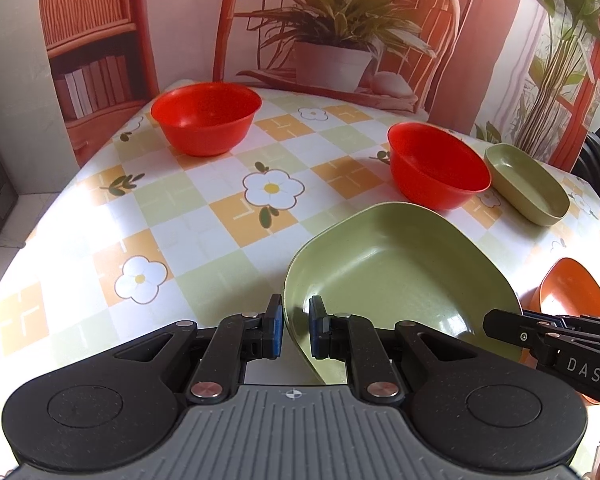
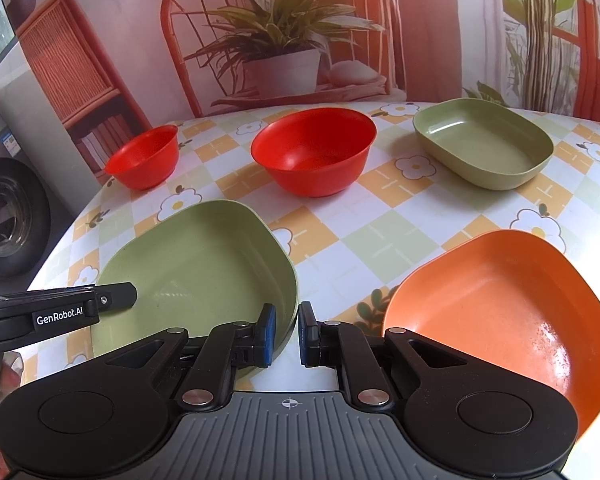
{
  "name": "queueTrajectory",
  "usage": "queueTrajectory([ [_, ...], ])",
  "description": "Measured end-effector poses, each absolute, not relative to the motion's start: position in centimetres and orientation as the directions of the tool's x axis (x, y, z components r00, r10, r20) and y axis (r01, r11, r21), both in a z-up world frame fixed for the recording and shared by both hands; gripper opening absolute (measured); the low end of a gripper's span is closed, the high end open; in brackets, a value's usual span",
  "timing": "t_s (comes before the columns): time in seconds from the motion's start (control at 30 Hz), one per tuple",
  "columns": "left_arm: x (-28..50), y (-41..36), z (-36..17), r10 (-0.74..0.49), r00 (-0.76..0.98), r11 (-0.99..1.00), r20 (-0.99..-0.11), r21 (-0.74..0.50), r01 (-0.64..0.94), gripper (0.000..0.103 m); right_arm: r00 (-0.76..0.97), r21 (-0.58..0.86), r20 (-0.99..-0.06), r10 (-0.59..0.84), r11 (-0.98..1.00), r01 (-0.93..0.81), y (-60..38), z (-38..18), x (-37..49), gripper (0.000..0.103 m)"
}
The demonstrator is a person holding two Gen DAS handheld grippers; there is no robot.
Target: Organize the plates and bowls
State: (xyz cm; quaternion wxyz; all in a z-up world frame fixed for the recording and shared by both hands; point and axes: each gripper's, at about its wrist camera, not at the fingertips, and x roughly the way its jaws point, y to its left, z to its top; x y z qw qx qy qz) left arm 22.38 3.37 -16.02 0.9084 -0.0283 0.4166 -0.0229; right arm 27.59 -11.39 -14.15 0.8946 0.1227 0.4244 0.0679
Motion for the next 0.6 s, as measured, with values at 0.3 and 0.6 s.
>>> queueTrajectory([
  [0.3, 22.0, 2.0, -13.1, -0.117, 0.679, 0.993, -0.725, -0.075, 0.091, 0.014, 0.694, 0.32, -0.685, 0.224, 0.947, 0.01, -13.5, -11.8, 26.8, 0.011],
  [0.6, 22.2, -1.7, -12.0, -0.173, 0.659, 0.979, -0.732, -0.055, 0.196, 0.014, 0.751, 0.365, -0.636, 0.18, 0.927, 0.087, -17.9, -10.5, 25.5, 0.011],
])
